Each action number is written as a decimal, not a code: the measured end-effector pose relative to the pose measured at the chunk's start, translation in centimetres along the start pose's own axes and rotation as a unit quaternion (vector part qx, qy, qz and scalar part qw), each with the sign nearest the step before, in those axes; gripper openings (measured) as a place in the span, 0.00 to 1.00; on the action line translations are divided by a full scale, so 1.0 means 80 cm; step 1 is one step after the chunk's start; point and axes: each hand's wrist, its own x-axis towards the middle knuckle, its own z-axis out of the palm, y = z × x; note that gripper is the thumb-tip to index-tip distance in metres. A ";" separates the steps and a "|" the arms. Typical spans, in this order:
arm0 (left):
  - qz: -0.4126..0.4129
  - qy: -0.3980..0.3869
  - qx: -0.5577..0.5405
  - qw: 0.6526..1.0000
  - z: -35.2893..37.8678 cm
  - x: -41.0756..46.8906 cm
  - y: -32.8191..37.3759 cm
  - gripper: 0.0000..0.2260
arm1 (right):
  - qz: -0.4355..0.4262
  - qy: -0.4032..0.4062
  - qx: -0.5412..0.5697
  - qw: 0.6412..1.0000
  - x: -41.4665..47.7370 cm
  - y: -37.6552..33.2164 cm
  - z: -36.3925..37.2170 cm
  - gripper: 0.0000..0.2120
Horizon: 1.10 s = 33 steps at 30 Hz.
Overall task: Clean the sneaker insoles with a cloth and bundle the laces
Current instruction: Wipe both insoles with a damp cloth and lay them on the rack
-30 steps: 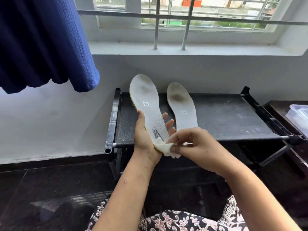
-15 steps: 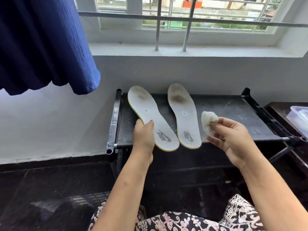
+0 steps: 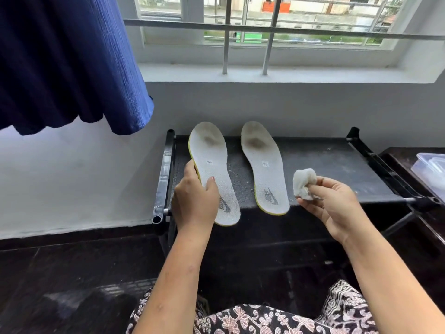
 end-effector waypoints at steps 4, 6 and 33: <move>0.013 0.007 0.006 1.000 0.002 0.001 -0.004 0.21 | -0.002 -0.008 0.003 1.000 0.001 0.003 0.001 0.12; 0.008 0.009 0.012 1.000 0.003 0.001 -0.005 0.21 | 0.001 -0.010 0.002 1.000 0.002 0.003 0.002 0.12; 0.180 0.085 -0.059 0.978 0.009 -0.041 0.023 0.13 | 0.031 -0.015 0.215 0.976 -0.028 -0.010 -0.010 0.23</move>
